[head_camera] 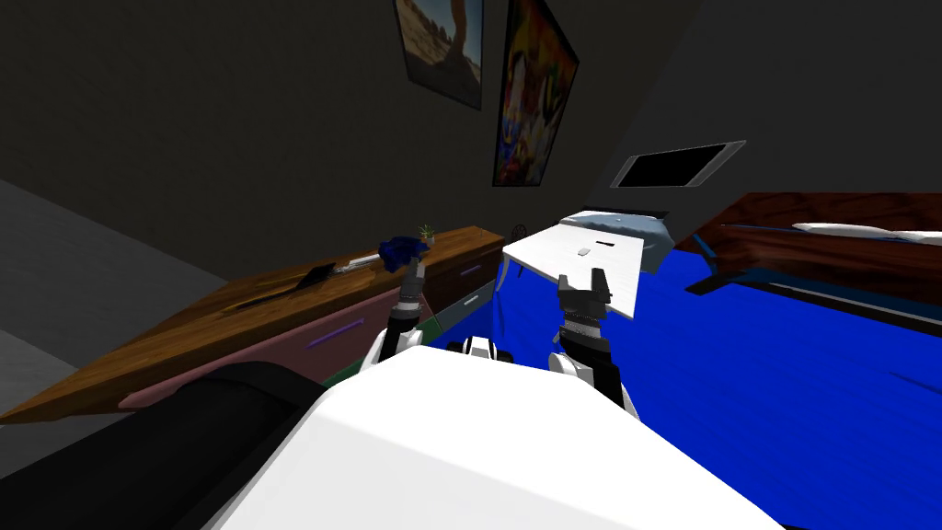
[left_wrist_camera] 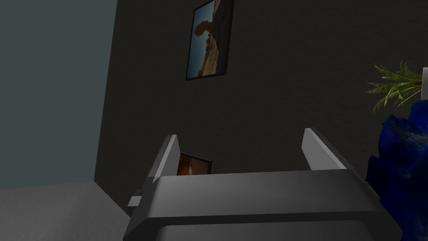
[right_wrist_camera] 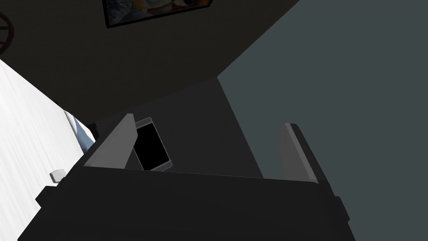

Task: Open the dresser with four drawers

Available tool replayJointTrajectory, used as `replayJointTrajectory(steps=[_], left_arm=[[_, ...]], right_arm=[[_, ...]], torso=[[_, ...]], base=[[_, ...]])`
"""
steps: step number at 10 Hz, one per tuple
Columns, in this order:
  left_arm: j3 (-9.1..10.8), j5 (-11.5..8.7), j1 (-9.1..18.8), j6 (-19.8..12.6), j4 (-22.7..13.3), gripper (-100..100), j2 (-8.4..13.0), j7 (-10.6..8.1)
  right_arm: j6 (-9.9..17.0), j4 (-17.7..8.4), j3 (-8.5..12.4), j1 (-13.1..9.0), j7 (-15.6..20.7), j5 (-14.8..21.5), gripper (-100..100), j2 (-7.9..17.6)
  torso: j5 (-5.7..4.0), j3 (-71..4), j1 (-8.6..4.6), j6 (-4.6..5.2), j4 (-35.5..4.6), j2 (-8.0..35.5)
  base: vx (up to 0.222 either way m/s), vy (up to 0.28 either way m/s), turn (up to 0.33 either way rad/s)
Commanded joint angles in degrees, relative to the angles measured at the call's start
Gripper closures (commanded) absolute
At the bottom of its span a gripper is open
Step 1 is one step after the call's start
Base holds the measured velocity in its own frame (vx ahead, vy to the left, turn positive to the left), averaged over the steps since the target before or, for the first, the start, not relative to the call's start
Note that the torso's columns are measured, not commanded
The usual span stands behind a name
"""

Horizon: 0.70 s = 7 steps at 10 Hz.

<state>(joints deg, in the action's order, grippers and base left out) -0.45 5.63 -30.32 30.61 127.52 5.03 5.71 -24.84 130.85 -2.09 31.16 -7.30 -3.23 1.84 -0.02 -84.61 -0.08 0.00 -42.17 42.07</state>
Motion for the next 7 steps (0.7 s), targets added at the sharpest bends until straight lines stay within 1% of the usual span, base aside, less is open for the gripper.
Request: replayJointTrajectory(steps=[1, 5, 6, 7], left_arm=[[0.75, -0.48, 0.79, -0.17, -2.89, -100, 1.83, 0.34], [2.44, -1.51, 2.40, -0.61, -8.34, -100, 3.17, 0.86], [2.44, -1.51, 2.40, -0.61, -8.34, -100, 3.17, 0.86], [2.89, -1.78, 2.83, -0.72, -9.77, -100, 3.38, 1.00]], right_arm=[[0.00, 0.00, 0.00, 0.00, 0.00, 0.00, 0, 0.00], [0.00, 0.00, 0.00, 0.00, 0.00, 0.00, 0, 0.00], [0.00, 0.00, 0.00, 0.00, 0.00, 0.00, 0, 0.00], [0.00, 0.00, 0.00, -0.01, 0.00, 0.00, 0, 0.00]], torso=[[0.02, -0.02, 0.04, 0.00, -0.06, 0.10], [0.03, 0.06, 0.10, 0.00, -0.12, 0.25], [0.01, 0.06, 0.03, 0.00, -0.13, 0.26], [0.02, 0.09, 0.09, 0.02, -0.14, 0.30]], base=[[0.084, -0.084, 0.066], [0.087, -0.091, 0.089], [0.055, -0.088, 0.043], [0.065, -0.068, 0.067]])
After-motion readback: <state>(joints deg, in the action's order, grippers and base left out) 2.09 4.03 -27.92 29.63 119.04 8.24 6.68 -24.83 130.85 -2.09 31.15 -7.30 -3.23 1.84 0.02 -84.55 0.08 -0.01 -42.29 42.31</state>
